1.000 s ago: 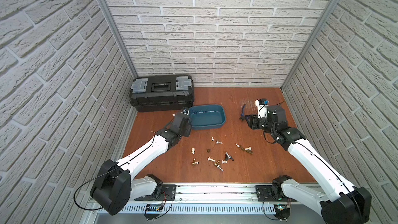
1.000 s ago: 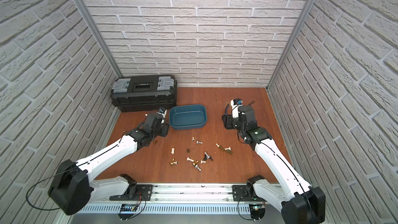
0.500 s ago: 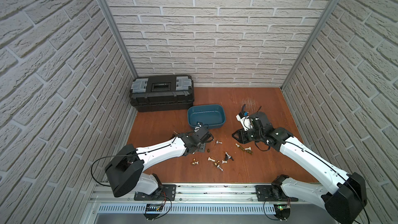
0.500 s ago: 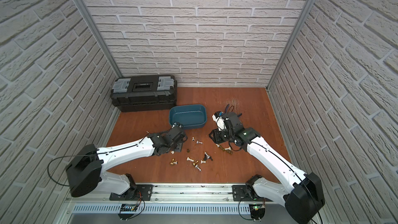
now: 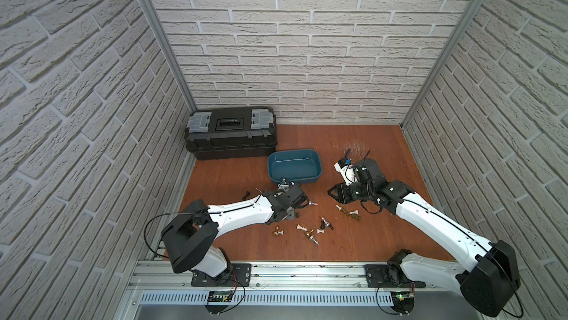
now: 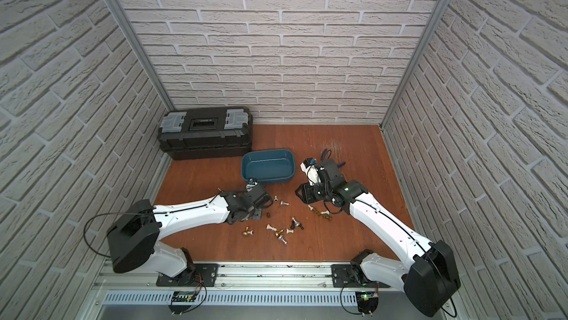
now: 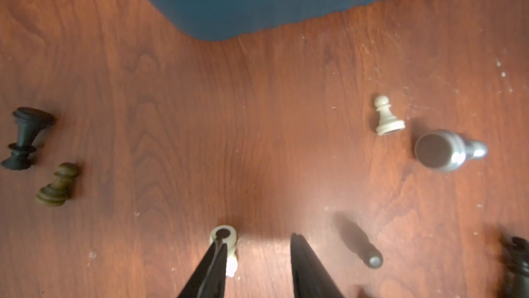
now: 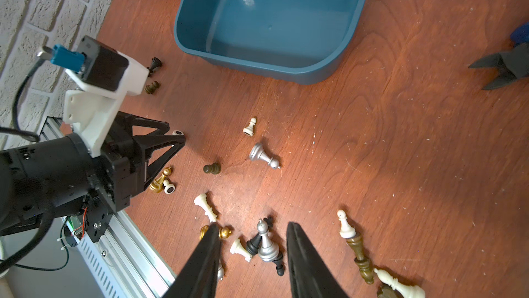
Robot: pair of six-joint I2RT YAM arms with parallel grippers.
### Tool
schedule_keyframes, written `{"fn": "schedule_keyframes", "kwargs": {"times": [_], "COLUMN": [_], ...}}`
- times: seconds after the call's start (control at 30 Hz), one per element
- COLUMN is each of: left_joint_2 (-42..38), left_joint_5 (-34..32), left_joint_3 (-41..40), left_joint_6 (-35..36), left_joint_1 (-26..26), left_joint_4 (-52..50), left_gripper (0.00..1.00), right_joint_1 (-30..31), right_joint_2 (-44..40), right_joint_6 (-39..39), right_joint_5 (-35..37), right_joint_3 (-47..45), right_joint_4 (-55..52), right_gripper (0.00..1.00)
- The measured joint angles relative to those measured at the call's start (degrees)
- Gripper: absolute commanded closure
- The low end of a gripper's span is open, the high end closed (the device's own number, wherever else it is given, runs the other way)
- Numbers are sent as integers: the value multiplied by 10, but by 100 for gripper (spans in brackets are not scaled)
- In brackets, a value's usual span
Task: Put the chess pieces into the storage box
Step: Pick up the chess piece at the center of the board.
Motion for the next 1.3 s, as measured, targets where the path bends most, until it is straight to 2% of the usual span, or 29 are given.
{"fn": "schedule_keyframes", "kwargs": {"times": [0.23,0.63,0.77,1.07,1.3], "left_joint_2": [-31,-8,12,43,47], "left_joint_5": [8,61,69,63,58], "left_joint_3": [-43,-54,-53,-31,-28], "left_joint_6": [-11,-2,5,16,26], "left_joint_1": [27,48,48,48,48], "left_joint_4": [-1,24,30,17,17], "left_gripper": [58,59,65,70,81], "right_joint_1": [1,7,7,7,8], "right_joint_2": [35,51,54,65,70], "right_joint_6": [5,6,6,6,5], "right_joint_5": [-13,-15,-15,-15,-19], "right_joint_3": [0,1,1,3,15], "right_joint_4": [17,19,19,18,19], "right_gripper": [57,56,56,56,57]}}
